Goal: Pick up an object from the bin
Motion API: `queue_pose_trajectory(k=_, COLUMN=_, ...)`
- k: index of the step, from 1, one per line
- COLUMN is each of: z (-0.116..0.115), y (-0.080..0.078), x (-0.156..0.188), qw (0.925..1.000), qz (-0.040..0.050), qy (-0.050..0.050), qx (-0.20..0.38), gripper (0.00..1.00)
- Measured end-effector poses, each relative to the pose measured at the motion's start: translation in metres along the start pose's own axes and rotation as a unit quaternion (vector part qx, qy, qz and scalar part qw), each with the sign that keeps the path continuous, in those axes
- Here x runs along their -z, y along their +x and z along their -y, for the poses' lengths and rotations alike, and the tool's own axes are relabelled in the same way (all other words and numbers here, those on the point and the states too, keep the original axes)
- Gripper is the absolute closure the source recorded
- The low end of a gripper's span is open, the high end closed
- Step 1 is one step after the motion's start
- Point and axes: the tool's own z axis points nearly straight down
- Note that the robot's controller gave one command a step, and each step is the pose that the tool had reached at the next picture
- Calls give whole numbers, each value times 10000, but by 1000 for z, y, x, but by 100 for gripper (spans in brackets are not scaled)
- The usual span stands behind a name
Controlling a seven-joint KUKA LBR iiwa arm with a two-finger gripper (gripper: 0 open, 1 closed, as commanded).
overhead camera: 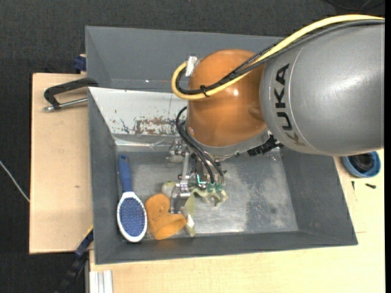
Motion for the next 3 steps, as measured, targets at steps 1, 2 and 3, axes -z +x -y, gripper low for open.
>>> queue_pose_trajectory(k=1, z=20, y=-10, x=-121, qw=9910, qz=47, qy=7, qx=1340, gripper=0)
queue_pose_trajectory(k=2, z=19, y=-9, x=-124, qw=9910, qz=34, qy=0, qx=1341, gripper=100)
queue_pose_trajectory(k=3, z=0, y=-9, x=12, qw=9786, qz=105, qy=-8, qx=2056, gripper=100)
